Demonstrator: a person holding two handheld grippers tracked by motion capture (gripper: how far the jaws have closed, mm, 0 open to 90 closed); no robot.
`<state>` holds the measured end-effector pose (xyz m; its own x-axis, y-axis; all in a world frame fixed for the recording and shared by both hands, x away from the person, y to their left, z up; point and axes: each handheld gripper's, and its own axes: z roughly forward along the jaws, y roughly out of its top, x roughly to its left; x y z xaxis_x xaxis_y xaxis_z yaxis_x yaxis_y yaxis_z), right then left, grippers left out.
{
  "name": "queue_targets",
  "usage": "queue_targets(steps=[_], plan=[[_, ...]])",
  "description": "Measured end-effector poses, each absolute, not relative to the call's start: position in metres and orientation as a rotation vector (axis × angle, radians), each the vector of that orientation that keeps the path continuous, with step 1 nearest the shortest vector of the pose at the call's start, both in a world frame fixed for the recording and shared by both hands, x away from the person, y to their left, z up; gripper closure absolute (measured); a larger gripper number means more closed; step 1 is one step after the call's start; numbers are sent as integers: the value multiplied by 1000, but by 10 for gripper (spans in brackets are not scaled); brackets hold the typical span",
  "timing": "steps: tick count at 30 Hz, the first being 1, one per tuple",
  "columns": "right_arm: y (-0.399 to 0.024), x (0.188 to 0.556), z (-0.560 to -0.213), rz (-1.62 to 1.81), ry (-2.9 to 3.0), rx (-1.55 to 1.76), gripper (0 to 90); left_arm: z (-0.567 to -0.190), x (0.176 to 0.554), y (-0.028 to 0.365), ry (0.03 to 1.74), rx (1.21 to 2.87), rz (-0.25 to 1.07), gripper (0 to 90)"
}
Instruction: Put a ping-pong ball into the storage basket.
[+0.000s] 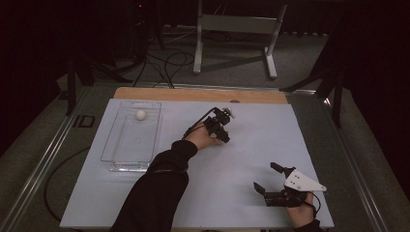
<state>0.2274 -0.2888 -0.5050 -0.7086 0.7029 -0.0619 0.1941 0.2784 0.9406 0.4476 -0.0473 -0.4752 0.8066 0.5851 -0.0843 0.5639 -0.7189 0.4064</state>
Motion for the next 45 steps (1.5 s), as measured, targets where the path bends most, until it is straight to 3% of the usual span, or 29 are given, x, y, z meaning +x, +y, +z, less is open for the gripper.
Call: queue_targets(steps=[45], plan=[[-287,229,-507,1425,2088,808,84,-438,410,-18,689,2670,-15,523]])
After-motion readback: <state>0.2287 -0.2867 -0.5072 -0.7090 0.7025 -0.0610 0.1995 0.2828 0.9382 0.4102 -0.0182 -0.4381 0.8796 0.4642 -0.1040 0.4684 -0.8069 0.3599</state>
